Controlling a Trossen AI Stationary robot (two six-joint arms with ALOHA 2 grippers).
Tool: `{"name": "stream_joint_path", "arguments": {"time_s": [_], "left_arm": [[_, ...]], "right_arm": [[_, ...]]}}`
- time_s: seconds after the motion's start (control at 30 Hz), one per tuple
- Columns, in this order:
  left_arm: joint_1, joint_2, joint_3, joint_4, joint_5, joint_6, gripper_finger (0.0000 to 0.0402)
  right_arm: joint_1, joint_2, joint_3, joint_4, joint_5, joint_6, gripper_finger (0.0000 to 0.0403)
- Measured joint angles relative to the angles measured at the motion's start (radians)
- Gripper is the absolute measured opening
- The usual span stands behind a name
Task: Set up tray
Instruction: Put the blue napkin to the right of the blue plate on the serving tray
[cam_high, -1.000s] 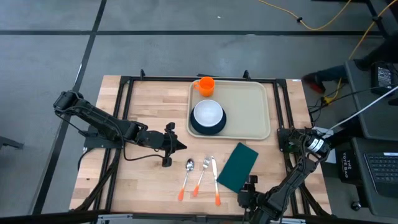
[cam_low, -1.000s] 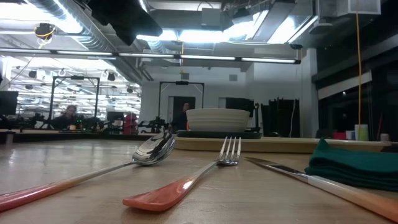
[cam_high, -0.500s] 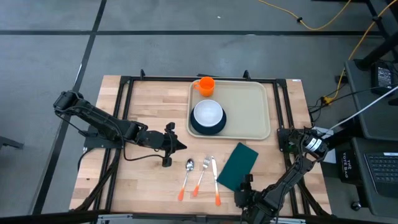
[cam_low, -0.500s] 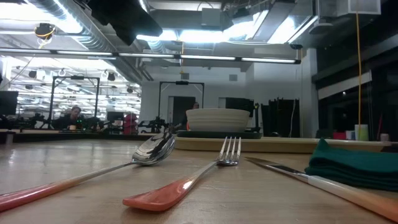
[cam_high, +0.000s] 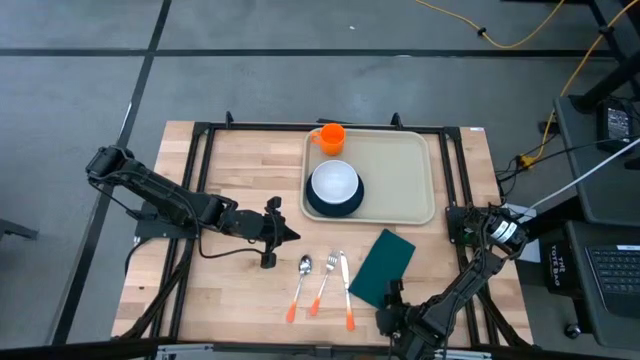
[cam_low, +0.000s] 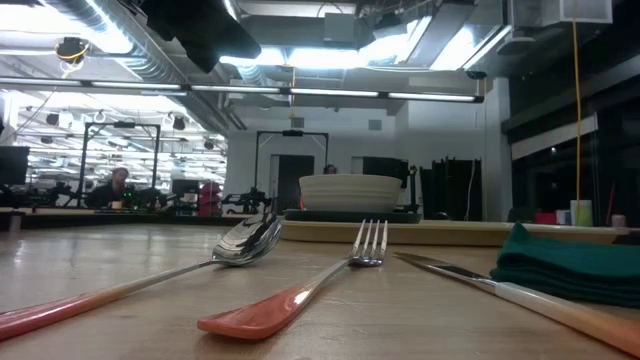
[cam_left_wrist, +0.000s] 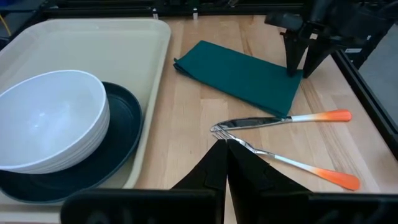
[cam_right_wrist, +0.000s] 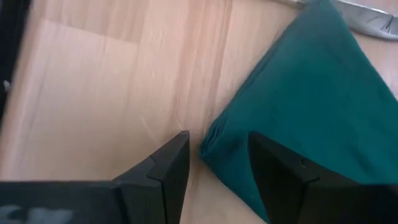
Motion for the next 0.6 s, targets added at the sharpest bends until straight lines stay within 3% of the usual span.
{"name": "stream_joint_path", "arguments": {"time_s": [0.6], "left_arm": [[0.0,0.0,0.0,0.0,0.001,0.0,0.0005]], "right_arm": [[0.001,-0.002,-0.059,0.036,0.045,-0.001,0.0168]]}}
